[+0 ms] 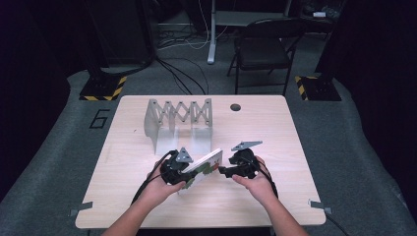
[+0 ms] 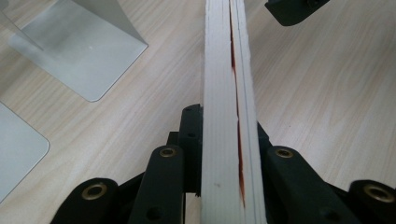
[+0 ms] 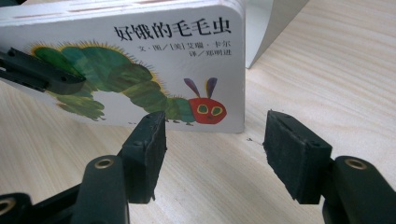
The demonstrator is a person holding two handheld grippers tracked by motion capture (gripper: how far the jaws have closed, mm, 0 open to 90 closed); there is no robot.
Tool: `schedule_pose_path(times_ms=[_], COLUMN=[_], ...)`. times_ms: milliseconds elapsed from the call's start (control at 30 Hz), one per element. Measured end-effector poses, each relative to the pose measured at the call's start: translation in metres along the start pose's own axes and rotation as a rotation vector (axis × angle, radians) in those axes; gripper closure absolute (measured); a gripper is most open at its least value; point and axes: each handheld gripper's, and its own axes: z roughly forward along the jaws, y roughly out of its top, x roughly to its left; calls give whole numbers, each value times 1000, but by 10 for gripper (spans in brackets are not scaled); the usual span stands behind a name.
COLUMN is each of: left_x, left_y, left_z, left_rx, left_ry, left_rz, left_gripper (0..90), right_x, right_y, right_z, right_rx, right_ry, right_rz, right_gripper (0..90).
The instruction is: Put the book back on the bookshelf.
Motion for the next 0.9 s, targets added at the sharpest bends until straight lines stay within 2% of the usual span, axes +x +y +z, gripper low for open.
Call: schedule_pose_path(times_ms=[267,733,900], left_x=[0,-2,-2], left_y=[0,1,3], left_z=[0,-2,-6], left_rx=[0,0,2], left_ry=[0,2,-9], left_rz=[4,21,7], left_gripper=[758,760,760], right_x=[-4,-5,-6], right_y=[-3,-4,-5], right_z=[-1,-1,0], right_rx=[-6,-9,-9], right_ry=[-1,-8,-11], right_rz=[17,15,19], right_gripper=[389,389,389])
